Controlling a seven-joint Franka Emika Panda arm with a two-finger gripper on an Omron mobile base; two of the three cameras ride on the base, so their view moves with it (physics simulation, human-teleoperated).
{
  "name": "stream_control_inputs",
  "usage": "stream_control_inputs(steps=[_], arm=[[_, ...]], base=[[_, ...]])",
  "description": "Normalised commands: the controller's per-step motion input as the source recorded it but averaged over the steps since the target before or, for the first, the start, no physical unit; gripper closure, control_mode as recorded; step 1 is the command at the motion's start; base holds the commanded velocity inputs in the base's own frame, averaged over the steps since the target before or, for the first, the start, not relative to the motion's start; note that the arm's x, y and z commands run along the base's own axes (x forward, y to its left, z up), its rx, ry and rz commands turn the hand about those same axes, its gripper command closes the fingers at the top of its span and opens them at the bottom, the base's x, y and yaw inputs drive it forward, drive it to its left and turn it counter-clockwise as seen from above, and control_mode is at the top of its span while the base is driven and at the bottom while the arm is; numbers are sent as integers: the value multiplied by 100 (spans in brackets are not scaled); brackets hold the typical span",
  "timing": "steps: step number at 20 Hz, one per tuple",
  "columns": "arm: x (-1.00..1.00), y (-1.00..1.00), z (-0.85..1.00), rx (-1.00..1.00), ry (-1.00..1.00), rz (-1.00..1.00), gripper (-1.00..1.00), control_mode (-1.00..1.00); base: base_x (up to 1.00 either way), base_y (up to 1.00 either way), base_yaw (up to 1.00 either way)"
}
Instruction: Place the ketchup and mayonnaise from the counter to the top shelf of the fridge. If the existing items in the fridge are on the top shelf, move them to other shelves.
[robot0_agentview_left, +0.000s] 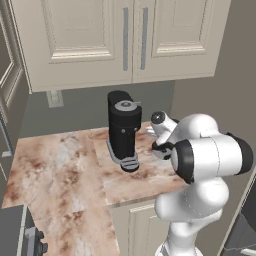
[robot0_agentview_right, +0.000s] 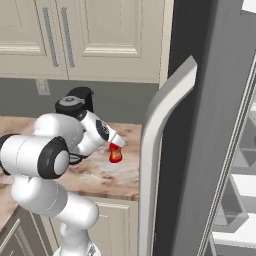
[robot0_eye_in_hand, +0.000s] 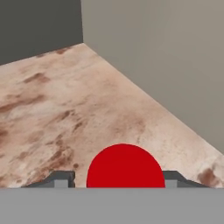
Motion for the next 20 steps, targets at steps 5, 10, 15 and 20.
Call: stream_control_inputs(steps=[5,10,15,20], arm=[[0,-2,0,0,0,0,100,-100],[-22,0,16,0,-2,0,100,-100],[-67,0,77,0,-16,0,100,-100],[-90,5,100,0,-24,2,100,-100]], base=[[0,0,0],[0,0,0],[0,0,0],[0,0,0]])
